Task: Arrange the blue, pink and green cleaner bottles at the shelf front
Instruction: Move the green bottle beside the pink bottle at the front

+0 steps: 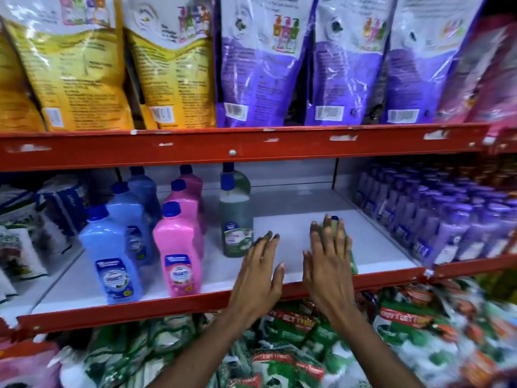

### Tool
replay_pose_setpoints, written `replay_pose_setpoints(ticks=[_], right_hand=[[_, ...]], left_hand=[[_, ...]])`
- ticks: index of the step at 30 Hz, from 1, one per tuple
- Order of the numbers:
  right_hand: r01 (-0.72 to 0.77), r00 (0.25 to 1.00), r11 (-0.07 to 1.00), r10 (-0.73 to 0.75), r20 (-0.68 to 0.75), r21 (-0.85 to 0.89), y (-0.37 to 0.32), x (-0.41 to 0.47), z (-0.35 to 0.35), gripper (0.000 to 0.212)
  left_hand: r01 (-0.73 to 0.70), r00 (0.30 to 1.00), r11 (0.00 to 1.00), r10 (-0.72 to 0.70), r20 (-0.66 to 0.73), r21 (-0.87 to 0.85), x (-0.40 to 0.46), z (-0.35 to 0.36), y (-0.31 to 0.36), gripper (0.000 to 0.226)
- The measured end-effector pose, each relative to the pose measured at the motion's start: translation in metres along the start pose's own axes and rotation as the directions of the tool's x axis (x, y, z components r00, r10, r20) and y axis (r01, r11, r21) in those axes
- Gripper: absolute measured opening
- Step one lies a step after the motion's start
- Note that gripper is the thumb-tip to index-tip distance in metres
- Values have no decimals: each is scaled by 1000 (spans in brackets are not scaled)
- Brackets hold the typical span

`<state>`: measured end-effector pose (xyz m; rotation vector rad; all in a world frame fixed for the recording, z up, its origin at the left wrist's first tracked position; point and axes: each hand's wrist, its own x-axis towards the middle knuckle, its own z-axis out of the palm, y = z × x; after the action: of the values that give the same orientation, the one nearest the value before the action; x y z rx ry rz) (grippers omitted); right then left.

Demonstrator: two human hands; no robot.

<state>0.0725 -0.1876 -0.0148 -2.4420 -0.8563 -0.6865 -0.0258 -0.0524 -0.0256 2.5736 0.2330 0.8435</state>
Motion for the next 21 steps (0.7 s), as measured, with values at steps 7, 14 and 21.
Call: replay_pose_setpoints(ticks=[7, 14, 21], right_hand=[[-344, 911, 936, 313, 269, 75, 67, 21, 4, 42], [-598, 787, 736, 467, 402, 316, 87, 43, 1, 23], [-438, 899, 632, 319, 301, 639, 28, 33, 0, 28]], left_hand=[[549, 817, 763, -402, 413, -342, 84, 72, 35, 44], [671, 730, 633, -474, 493, -386, 111, 92, 49, 32], [548, 820, 509, -483, 307, -664, 73, 37, 17, 44]])
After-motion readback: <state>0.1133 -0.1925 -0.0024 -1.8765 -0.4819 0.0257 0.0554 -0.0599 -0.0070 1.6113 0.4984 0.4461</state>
